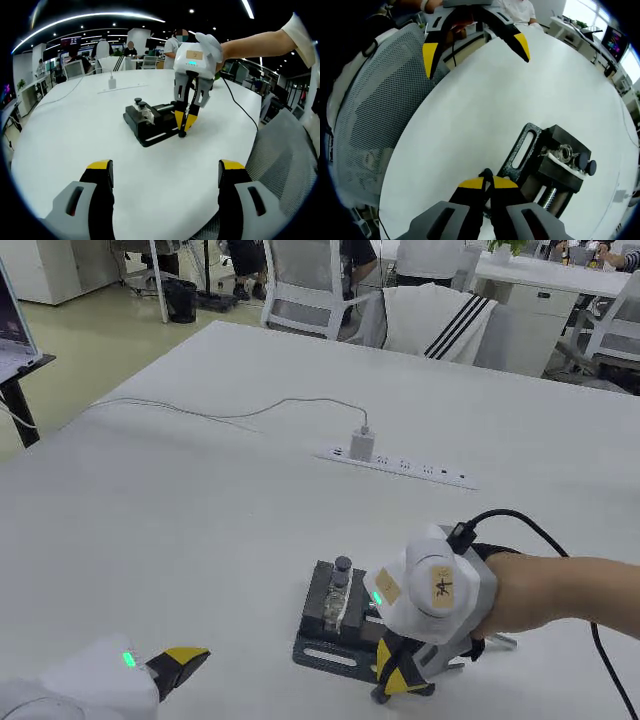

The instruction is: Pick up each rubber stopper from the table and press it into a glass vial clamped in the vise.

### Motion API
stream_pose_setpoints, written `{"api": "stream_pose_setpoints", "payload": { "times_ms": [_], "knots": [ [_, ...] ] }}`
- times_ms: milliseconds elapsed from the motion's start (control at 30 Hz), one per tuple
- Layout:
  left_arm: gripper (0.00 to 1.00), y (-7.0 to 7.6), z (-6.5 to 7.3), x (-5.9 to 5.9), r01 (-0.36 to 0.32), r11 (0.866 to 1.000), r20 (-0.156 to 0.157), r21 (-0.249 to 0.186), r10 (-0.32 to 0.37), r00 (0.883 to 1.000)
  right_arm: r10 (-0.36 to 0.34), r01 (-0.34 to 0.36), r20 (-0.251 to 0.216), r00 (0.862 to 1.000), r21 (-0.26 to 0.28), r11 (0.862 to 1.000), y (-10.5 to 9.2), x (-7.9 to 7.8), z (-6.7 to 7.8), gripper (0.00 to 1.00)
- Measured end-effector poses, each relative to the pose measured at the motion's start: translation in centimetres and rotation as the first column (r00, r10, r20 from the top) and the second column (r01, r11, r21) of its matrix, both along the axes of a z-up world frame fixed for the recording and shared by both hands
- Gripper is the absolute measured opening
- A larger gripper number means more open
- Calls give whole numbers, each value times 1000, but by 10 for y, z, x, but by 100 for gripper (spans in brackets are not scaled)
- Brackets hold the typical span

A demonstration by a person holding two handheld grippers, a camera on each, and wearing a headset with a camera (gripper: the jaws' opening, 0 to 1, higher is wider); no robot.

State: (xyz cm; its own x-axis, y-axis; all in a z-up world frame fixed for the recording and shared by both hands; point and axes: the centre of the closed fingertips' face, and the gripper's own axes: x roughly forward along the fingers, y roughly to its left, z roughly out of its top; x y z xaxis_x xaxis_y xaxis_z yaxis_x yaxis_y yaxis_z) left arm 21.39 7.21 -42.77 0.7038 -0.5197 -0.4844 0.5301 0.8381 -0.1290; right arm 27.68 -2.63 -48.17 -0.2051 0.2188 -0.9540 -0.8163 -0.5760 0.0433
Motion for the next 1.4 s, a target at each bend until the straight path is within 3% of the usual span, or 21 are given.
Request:
{"api": "stream_pose_setpoints", "payload": {
  "times_ms": [433,700,867,1033,1133,1233,1300,1400],
  "knots": [
    [84,-1,1,0,4,1000,-2,-3,-4,1000,-104,104,-18,994,9,995,4,1,1,0],
    [82,-7,2,3,-6,999,-12,-46,6,1000,-140,140,-8,990,44,989,3,0,2,0],
    [77,-10,4,7,-26,995,-31,-96,23,999,-179,178,4,984,114,977,6,0,10,0],
    [73,-15,7,14,-39,989,-55,-145,31,998,-241,231,25,970,205,951,11,5,26,0],
    [69,-21,10,18,-40,983,-66,-177,28,997,-293,272,39,955,274,922,14,11,38,0],
    [65,-28,14,25,-52,971,-84,-234,33,996,-321,278,69,944,352,894,17,17,55,0],
    [61,-32,17,28,-49,965,-90,-258,27,996,-345,295,71,936,376,879,16,19,62,0],
    [55,-39,24,34,-58,945,-107,-321,24,994,-365,301,75,928,426,853,18,18,75,0]
  ]
}}
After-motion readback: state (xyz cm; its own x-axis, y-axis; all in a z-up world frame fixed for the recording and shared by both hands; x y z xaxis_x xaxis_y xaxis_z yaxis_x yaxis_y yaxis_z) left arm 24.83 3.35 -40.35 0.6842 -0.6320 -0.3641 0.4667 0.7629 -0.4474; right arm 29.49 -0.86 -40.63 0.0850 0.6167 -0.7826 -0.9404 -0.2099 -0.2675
